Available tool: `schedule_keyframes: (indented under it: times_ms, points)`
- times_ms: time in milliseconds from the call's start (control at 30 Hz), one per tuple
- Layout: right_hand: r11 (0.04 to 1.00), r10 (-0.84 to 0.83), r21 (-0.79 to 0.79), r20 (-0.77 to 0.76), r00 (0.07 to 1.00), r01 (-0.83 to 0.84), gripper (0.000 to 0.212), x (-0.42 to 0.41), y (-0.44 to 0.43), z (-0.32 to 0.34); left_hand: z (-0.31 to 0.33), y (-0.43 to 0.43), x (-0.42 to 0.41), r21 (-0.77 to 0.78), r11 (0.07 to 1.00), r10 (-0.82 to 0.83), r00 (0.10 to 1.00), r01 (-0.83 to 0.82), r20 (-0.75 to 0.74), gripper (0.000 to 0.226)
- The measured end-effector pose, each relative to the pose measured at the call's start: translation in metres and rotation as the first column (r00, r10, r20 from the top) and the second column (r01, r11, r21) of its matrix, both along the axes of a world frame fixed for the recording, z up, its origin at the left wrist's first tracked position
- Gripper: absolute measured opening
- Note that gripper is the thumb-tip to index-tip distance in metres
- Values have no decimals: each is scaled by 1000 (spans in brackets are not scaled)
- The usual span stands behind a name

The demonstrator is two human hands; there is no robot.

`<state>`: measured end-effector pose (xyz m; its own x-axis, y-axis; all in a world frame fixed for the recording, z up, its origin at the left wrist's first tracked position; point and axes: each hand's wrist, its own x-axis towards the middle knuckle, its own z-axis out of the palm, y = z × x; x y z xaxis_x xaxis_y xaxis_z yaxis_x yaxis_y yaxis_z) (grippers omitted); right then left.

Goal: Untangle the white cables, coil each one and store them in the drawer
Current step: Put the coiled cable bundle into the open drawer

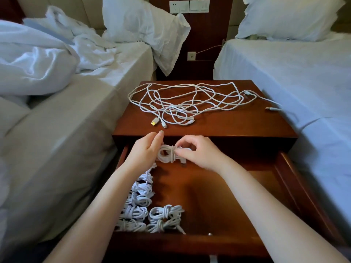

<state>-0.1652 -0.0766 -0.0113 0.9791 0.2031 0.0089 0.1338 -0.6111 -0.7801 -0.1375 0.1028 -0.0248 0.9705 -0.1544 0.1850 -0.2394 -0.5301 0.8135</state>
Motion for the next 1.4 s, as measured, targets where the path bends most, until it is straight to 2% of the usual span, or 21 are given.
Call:
schedule_keyframes:
  times_ms: [67, 200, 367, 433, 700, 833, 1100, 1267, 1400]
  points:
    - [996, 31, -77, -72, 997, -37, 10, -6, 5, -15, -9, 10, -3, 89, 995, 29, 999, -33, 41, 38]
    - [973, 81, -198, -188, 979, -119, 13, -15, 11, -38, -28, 21, -5, 355, 933, -69, 997, 50, 40, 31]
    - [940, 146, -265, -257, 955, -215, 25, -25, 21, -45, -36, 16, -7, 413, 903, -135, 991, 119, 10, 29]
    - [930, 162, -281, -262, 951, -236, 23, -25, 25, -47, -38, 15, -7, 439, 890, -142, 990, 120, 18, 28]
    - [907, 213, -337, -150, 966, -252, 21, -27, 29, -49, -40, 14, -6, 467, 876, -133, 991, 118, -1, 29]
    - [893, 222, -357, -181, 958, -274, 19, -26, 29, -52, -40, 14, -6, 468, 876, -133, 991, 119, -4, 30]
    - [899, 211, -336, -228, 951, -280, 30, -23, 28, -53, -37, 14, -7, 440, 894, -97, 995, 84, 6, 35]
    - [967, 119, -216, -97, 988, -138, 23, -16, 23, -45, -31, 13, -4, 372, 928, -22, 997, -5, 69, 34]
    - [983, 21, -182, 44, 999, -13, 17, 7, 17, -19, -13, 4, 8, 332, 942, 13, 992, -53, 122, 28]
